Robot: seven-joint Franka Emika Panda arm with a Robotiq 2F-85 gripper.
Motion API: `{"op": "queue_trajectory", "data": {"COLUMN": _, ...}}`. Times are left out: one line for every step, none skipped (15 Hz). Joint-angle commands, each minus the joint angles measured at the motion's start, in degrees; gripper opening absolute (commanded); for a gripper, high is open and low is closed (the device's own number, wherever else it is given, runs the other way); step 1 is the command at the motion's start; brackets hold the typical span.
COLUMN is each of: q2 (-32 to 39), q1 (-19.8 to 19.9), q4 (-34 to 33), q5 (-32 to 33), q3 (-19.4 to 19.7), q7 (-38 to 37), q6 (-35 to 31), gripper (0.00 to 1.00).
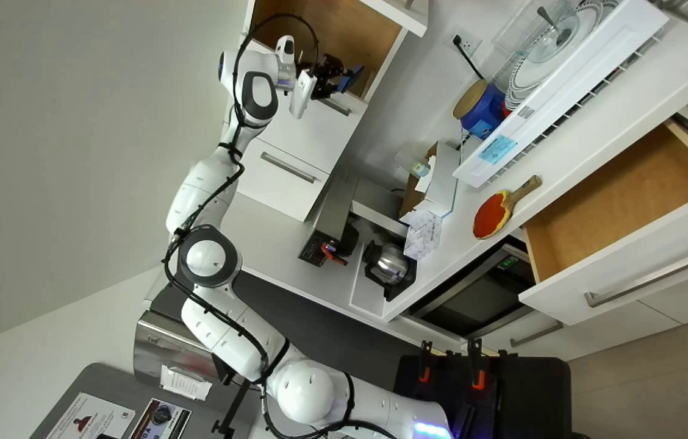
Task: Remove the blue object from the bottom shelf, put it in the drawer and then close the drawer
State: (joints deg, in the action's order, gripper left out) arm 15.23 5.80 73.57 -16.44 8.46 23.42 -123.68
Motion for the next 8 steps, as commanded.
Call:
{"op": "queue_trajectory", "data": {"q2": -9.6, "q1": -3.2, "q4": 14.1, "q5": 3.5, "q3": 0.3, "q7": -6.9, "q6": -2.0, "gripper": 0.31}}
{"op": "queue_trajectory", "data": {"q2": -11.6, "q1": -3.8, "q4": 16.9, "q5": 4.4, "q3": 0.2, "q7": -8.5, "q6": -2.3, "gripper": 0.31}}
{"op": "queue_trajectory", "data": {"q2": -13.6, "q1": -4.2, "q4": 19.7, "q5": 5.7, "q3": 0.2, "q7": -10.0, "q6": -2.5, "gripper": 0.31}}
{"op": "queue_trajectory", "data": {"q2": -7.2, "q1": -1.2, "q4": 10.8, "q5": 3.7, "q3": -1.8, "q7": -7.1, "q6": 0.0, "gripper": 0.31}}
{"op": "queue_trajectory", "data": {"q2": -8.2, "q1": -1.4, "q4": 12.2, "q5": 4.0, "q3": -2.0, "q7": -7.5, "q6": 0.0, "gripper": 0.56}}
{"op": "queue_trajectory", "data": {"q2": -8.3, "q1": -1.2, "q4": 12.1, "q5": 4.0, "q3": -2.2, "q7": -7.4, "q6": 0.0, "gripper": 0.56}}
{"op": "queue_trajectory", "data": {"q2": -8.1, "q1": -1.1, "q4": 12.0, "q5": 4.0, "q3": -2.3, "q7": -7.4, "q6": -0.1, "gripper": 0.56}}
{"op": "queue_trajectory", "data": {"q2": -7.8, "q1": -0.9, "q4": 11.9, "q5": 4.0, "q3": -2.4, "q7": -7.4, "q6": -0.1, "gripper": 0.56}}
